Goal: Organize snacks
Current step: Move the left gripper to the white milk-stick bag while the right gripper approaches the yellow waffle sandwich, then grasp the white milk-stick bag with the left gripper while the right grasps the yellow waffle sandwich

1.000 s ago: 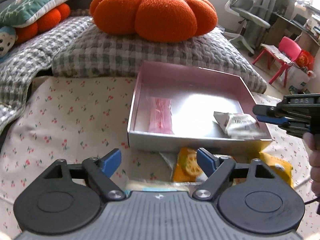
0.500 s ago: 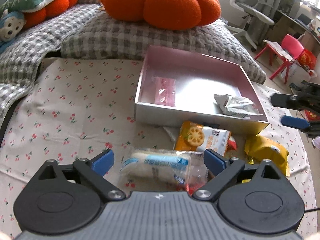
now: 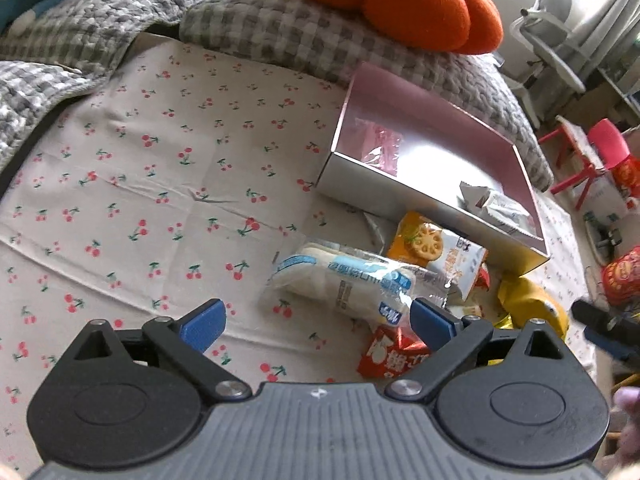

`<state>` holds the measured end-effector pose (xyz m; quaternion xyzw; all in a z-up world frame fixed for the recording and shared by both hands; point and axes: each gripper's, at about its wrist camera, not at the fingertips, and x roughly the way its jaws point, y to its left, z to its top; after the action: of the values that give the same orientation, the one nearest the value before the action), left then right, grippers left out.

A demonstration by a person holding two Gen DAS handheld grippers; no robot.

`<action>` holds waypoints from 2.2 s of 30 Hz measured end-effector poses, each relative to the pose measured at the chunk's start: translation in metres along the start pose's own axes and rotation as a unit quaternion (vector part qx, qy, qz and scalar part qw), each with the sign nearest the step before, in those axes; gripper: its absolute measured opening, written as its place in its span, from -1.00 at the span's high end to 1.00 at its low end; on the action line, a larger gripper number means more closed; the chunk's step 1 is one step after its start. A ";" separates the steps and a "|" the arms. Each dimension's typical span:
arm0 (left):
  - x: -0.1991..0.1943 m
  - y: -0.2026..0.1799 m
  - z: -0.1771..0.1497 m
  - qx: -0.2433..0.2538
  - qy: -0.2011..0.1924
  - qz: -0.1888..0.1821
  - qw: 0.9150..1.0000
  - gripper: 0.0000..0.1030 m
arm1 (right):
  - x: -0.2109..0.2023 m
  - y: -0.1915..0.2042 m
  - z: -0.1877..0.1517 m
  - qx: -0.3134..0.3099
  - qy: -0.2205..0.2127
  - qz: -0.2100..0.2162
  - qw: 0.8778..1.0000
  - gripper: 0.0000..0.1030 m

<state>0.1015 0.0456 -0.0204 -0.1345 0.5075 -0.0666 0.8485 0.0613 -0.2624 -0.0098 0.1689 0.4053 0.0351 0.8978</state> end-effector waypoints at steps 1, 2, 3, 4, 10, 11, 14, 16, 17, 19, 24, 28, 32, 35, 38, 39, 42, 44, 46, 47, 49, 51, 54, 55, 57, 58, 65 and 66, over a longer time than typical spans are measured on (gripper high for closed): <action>0.003 0.001 0.002 -0.002 -0.002 -0.009 1.000 -0.91 | 0.000 0.001 -0.003 -0.008 -0.001 -0.003 1.000 -0.77; 0.005 0.002 0.004 -0.001 -0.007 -0.016 1.000 -0.91 | 0.001 0.002 -0.006 -0.017 -0.003 -0.004 1.000 -0.77; 0.009 0.001 0.006 0.005 -0.013 -0.020 1.000 -0.91 | 0.001 0.003 -0.007 -0.027 -0.005 -0.005 1.000 -0.77; 0.012 0.000 0.008 0.013 -0.016 -0.019 1.000 -0.91 | 0.002 0.005 -0.009 -0.041 -0.006 -0.008 0.999 -0.77; 0.037 -0.003 0.015 0.017 -0.001 -0.020 1.000 -0.89 | 0.004 0.004 -0.009 -0.088 -0.030 -0.037 0.995 -0.84; 0.040 -0.001 0.015 0.006 0.003 -0.020 1.000 -0.89 | 0.005 0.002 -0.008 -0.090 -0.033 -0.044 0.994 -0.84; 0.047 0.003 0.016 -0.036 0.011 -0.016 0.999 -0.90 | 0.013 -0.003 -0.006 -0.096 -0.031 -0.066 0.993 -0.84; 0.050 0.002 0.018 -0.054 0.013 -0.004 0.998 -0.88 | 0.018 -0.008 -0.004 -0.095 -0.025 -0.070 0.993 -0.84; 0.052 0.002 0.019 -0.060 0.016 0.000 0.998 -0.88 | 0.021 -0.009 -0.004 -0.095 -0.022 -0.071 0.993 -0.84; 0.053 0.001 0.019 -0.071 0.016 0.005 0.997 -0.88 | 0.026 -0.012 -0.004 -0.095 -0.017 -0.075 0.993 -0.84; 0.055 -0.006 0.019 -0.039 0.021 0.022 0.999 -0.86 | 0.042 -0.018 -0.007 -0.091 0.004 -0.084 0.992 -0.84; 0.052 -0.003 0.019 -0.011 0.030 0.019 0.999 -0.80 | 0.049 -0.021 -0.007 -0.092 0.012 -0.093 0.991 -0.84; 0.045 0.012 0.017 0.000 0.045 -0.003 0.999 -0.66 | 0.050 -0.027 -0.006 -0.088 0.015 -0.083 0.993 -0.84; 0.041 0.021 0.015 0.020 0.053 -0.002 0.998 -0.55 | 0.050 -0.032 -0.004 -0.089 0.017 -0.072 0.993 -0.84; 0.035 0.025 0.011 0.052 0.052 0.006 0.997 -0.49 | 0.047 -0.040 -0.002 -0.074 0.021 -0.060 0.995 -0.84; 0.033 0.026 0.010 0.062 0.051 0.010 0.997 -0.49 | 0.046 -0.043 -0.001 -0.066 0.022 -0.055 0.996 -0.84; 0.027 0.027 0.007 0.089 0.047 0.016 0.995 -0.48 | 0.045 -0.049 -0.001 -0.050 0.027 -0.040 0.998 -0.84; 0.023 0.030 0.006 0.093 0.043 0.013 0.995 -0.52 | 0.046 -0.050 -0.001 -0.042 0.035 -0.031 0.998 -0.84; 0.019 0.032 0.006 0.088 0.038 0.009 0.995 -0.64 | 0.045 -0.050 -0.002 -0.035 0.043 -0.018 0.998 -0.84; 0.017 0.033 0.006 0.082 0.036 0.007 0.996 -0.65 | 0.044 -0.049 -0.003 -0.032 0.046 -0.011 0.998 -0.85; 0.014 0.034 0.006 0.070 0.034 -0.002 0.997 -0.67 | 0.040 -0.047 -0.002 -0.022 0.053 0.002 0.998 -0.86; 0.012 0.033 0.005 0.059 0.032 -0.011 0.998 -0.69 | 0.037 -0.048 -0.001 0.002 0.066 0.026 0.997 -0.86; 0.016 0.028 0.003 0.053 0.034 -0.008 0.998 -0.67 | 0.035 -0.050 -0.001 0.016 0.082 0.037 0.996 -0.84; 0.017 0.026 0.002 0.052 0.035 -0.004 0.998 -0.64 | 0.033 -0.050 -0.001 0.015 0.078 0.033 0.996 -0.84; 0.021 0.022 0.000 0.053 0.039 -0.001 0.998 -0.60 | 0.032 -0.050 0.000 0.006 0.067 0.016 0.998 -0.84; 0.022 0.021 -0.001 0.053 0.040 0.001 0.998 -0.56 | 0.032 -0.050 0.001 -0.001 0.060 0.005 0.998 -0.84; 0.031 0.012 -0.006 0.062 0.047 0.014 0.997 -0.41 | 0.046 -0.046 0.000 -0.056 0.040 -0.036 0.997 -0.84; 0.031 0.011 -0.007 0.065 0.046 0.018 0.997 -0.37 | 0.047 -0.045 0.000 -0.063 0.037 -0.039 0.997 -0.84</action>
<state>0.1099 0.0474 -0.0528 -0.0664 0.5426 -0.0903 0.8325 0.0896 -0.2952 -0.0582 0.0948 0.4412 0.0311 0.8918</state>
